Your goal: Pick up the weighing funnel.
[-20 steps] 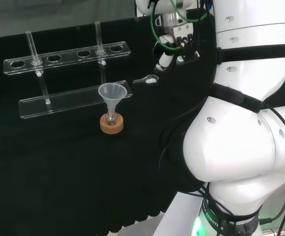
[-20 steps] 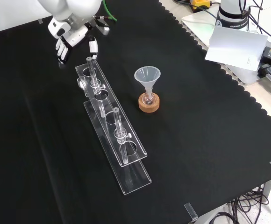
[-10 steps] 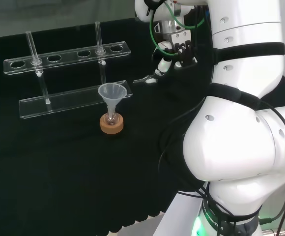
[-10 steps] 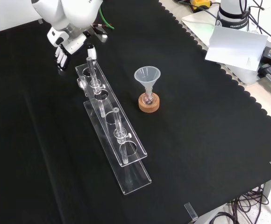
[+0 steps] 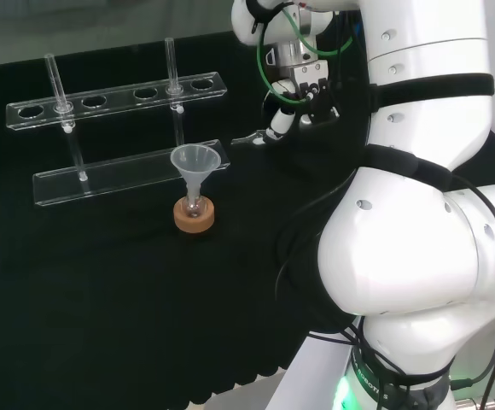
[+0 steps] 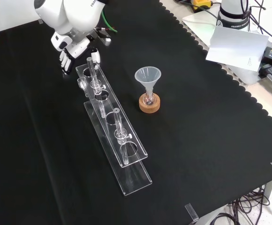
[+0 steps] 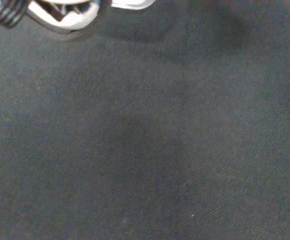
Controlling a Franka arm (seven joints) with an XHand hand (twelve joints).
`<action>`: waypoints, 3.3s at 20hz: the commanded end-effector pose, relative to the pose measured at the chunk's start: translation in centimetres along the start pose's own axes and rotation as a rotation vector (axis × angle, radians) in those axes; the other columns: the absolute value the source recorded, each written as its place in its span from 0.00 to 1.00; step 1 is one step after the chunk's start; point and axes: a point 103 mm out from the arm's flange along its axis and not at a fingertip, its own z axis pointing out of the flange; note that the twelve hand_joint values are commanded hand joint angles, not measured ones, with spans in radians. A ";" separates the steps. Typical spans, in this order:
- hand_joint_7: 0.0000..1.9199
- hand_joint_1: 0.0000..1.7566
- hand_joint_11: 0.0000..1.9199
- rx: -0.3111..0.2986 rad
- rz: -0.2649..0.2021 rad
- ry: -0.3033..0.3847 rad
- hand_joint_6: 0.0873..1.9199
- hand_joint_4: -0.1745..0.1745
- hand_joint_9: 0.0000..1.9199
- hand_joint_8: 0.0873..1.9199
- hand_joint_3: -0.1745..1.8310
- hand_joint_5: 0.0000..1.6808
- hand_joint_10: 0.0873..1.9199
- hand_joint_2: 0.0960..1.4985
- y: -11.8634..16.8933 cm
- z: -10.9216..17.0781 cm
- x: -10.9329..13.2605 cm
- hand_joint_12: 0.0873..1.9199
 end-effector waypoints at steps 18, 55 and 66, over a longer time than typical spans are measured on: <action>0.17 0.50 0.22 -0.017 0.003 -0.081 0.05 0.34 0.32 0.35 0.35 0.34 0.28 0.36 1.4 1.0 1.9 0.66; 0.20 0.51 0.24 -0.036 0.000 -0.085 0.31 0.45 0.34 0.35 0.37 0.37 0.27 0.38 2.9 1.4 1.7 0.66; 0.20 0.51 0.25 -0.033 0.006 -0.089 0.33 0.48 0.34 0.35 0.37 0.40 0.27 0.38 3.2 1.4 1.6 0.66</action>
